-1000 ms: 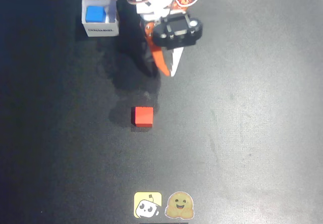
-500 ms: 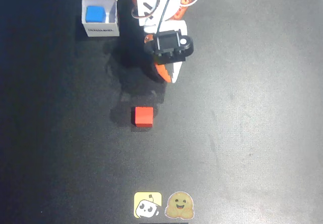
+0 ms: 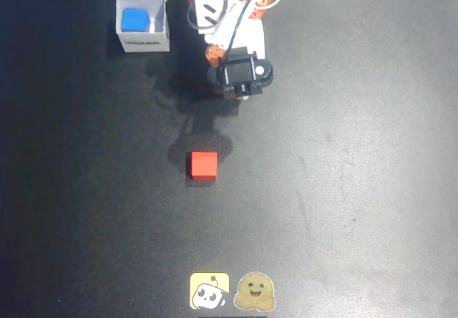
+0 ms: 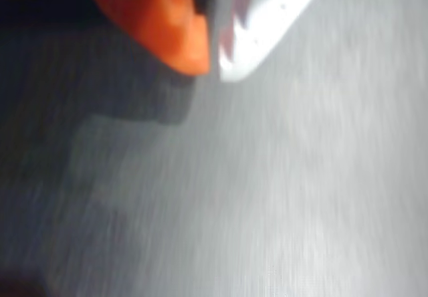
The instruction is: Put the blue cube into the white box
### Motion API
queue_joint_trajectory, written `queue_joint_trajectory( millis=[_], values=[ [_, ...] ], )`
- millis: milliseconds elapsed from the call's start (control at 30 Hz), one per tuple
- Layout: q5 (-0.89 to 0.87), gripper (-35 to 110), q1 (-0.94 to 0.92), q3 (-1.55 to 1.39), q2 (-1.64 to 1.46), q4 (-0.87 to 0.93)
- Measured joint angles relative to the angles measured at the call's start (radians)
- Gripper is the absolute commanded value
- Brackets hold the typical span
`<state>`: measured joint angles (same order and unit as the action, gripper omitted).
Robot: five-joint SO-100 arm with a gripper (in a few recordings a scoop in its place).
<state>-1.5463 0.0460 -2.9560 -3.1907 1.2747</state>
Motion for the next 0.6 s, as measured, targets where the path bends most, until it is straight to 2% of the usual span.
queue_joint_trajectory(
  millis=[167, 600],
  values=[
    [0.000, 0, 0.000, 0.000, 0.000, 0.060],
    [0.000, 0, 0.000, 0.000, 0.000, 0.064]
  ],
)
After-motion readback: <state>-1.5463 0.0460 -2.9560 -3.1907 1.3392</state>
